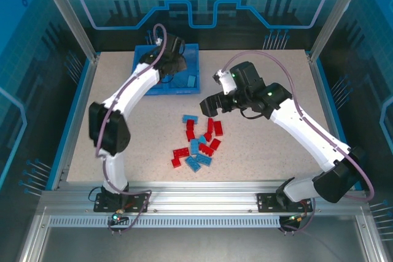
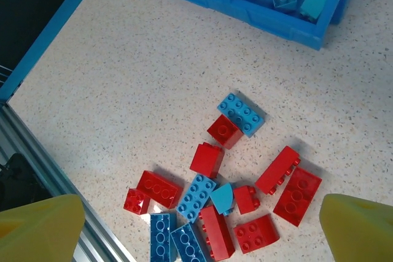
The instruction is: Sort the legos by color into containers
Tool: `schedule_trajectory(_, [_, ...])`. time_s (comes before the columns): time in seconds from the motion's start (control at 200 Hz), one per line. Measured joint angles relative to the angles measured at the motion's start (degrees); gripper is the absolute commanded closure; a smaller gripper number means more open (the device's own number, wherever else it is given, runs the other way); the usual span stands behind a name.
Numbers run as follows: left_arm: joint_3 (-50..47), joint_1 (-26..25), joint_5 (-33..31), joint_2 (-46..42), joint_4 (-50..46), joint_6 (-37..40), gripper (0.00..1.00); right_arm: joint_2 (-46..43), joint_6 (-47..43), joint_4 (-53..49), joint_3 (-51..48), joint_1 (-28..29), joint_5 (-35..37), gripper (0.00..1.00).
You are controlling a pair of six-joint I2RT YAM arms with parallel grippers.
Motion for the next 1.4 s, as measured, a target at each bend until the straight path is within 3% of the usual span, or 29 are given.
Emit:
schedule_trajectory(0.115, [10.4,1.8,-0.4,11.5,-0.3,2.7,0.71,-1.8,0.7,0.0,-1.5,0.0,0.9,0.01])
schedule_trajectory(0.325, [23.4,3.2,-0.3,25.7,-1.6,4.3,0.57,-5.3,1.6,0.0,-2.7,0.0,1.5,0.0])
schedule_trajectory(0.5, [24.5,3.3,0.4,27.0,-2.2,4.8,0.45,-6.7,2.1,0.0,-3.0,0.0,2.2,0.0])
schedule_trajectory(0.77, [24.6,3.2,3.2,22.7,-3.9,5.0,0.45,-6.9,2.8,0.0,-3.0,0.0,2.3,0.0])
schedule_trajectory(0.865, [19.5,3.1,4.8,15.5,-5.0,4.6,0.45,-6.9,2.8,0.0,-3.0,0.0,2.6,0.0])
schedule_trajectory(0.991, [5.5,1.8,6.8,0.2,-4.8,4.4,0.45,-6.9,2.8,0.3,-3.4,0.0,3.3,0.0])
schedule_trajectory(1.156, [-13.5,-4.1,7.5,-18.3,-4.2,5.9,0.45,-6.9,2.8,0.6,-4.7,-0.1,3.8,0.0])
schedule_trajectory(1.266, [-23.3,-8.6,8.9,-22.6,-4.2,6.8,0.43,-6.9,2.8,0.8,-6.3,-0.3,3.5,0.0])
schedule_trajectory(1.401, [-32.3,-11.4,10.5,-20.9,-4.2,6.9,0.42,-6.9,3.5,0.9,-9.3,-0.5,2.1,0.0])
